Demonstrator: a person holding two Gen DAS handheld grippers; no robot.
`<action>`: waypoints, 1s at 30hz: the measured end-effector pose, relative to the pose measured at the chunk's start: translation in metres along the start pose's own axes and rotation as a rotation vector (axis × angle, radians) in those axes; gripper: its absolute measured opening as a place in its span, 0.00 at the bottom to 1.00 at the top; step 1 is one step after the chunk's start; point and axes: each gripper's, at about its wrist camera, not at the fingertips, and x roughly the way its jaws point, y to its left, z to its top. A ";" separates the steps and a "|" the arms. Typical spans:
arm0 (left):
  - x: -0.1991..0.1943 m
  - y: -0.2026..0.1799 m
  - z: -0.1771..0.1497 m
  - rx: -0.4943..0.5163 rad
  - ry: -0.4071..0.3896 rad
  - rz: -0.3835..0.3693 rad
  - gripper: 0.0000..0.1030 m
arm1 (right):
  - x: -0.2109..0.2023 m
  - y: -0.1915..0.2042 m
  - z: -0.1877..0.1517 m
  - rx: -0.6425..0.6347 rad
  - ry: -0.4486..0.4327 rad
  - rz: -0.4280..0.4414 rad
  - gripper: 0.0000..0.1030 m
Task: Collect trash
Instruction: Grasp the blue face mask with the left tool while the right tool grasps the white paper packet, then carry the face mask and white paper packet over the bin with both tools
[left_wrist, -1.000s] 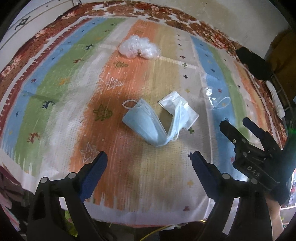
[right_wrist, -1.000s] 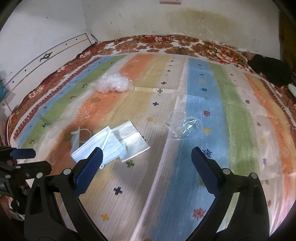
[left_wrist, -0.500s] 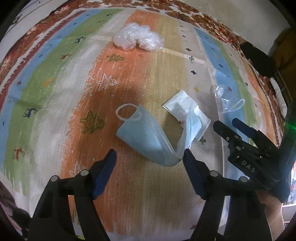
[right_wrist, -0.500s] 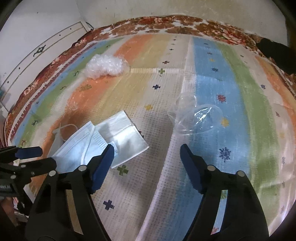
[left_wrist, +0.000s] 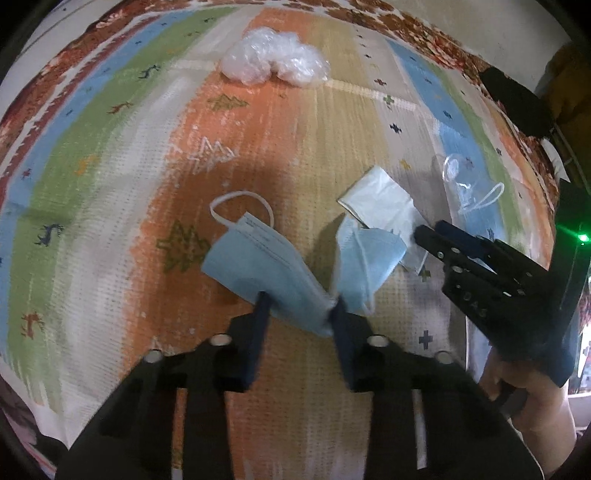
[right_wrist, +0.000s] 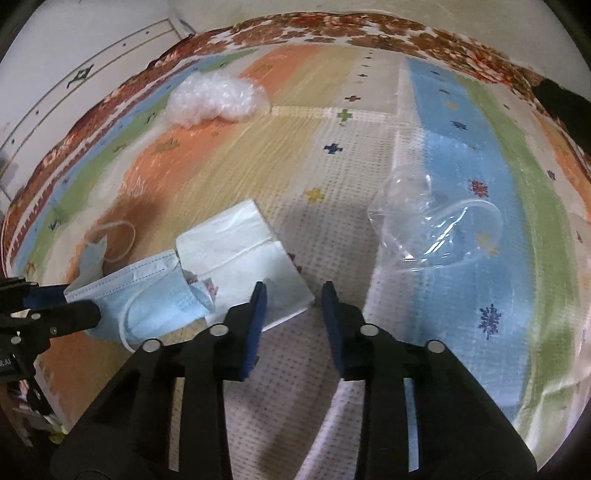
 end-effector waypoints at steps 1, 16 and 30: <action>0.000 -0.002 0.000 0.004 0.002 0.000 0.17 | 0.000 0.001 0.000 -0.004 0.001 -0.006 0.23; -0.036 -0.001 0.009 -0.015 -0.076 0.001 0.04 | -0.028 0.001 0.003 0.007 -0.024 0.013 0.02; -0.096 -0.019 -0.014 -0.050 -0.153 -0.057 0.04 | -0.131 0.004 -0.020 -0.021 -0.116 -0.032 0.02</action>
